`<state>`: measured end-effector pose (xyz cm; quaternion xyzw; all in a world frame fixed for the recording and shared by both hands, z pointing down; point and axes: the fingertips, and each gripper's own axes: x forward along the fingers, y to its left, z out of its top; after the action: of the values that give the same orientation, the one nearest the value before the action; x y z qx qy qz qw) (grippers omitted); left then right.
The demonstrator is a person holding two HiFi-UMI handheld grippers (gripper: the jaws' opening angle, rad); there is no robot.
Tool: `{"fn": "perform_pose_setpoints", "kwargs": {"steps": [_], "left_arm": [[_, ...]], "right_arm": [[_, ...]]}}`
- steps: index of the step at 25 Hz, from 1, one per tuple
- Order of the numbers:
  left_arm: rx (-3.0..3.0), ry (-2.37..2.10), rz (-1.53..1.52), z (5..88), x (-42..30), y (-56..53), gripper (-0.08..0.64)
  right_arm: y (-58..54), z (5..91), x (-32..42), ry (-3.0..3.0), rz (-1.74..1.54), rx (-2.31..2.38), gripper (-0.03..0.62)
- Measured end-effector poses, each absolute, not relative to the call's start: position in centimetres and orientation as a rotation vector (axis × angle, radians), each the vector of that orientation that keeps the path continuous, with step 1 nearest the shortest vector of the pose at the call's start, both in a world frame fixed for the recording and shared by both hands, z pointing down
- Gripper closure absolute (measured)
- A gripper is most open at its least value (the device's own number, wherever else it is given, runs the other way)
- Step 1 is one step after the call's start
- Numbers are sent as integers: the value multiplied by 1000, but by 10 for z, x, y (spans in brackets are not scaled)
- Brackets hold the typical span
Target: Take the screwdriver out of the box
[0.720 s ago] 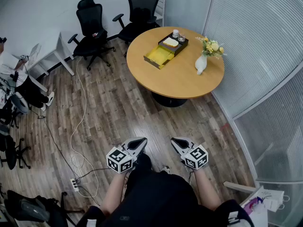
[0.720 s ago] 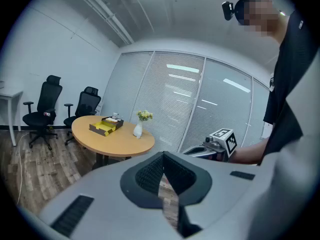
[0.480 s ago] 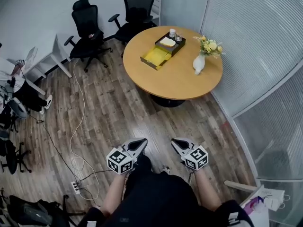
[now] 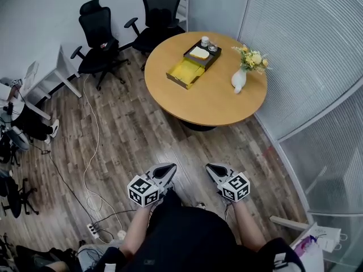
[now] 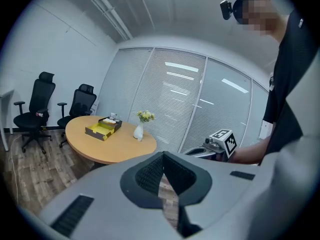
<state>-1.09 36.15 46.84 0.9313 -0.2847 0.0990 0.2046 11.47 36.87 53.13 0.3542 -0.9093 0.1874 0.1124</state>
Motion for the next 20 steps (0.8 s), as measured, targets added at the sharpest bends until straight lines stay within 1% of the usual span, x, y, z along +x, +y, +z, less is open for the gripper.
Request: {"fn": "perform_pose_setpoints", "kwargs": {"steps": [20], "left_arm": [[2589, -749, 228, 476, -69, 280, 554]], "right_arm": [[295, 528, 50, -2667, 539, 1010, 581]]}}
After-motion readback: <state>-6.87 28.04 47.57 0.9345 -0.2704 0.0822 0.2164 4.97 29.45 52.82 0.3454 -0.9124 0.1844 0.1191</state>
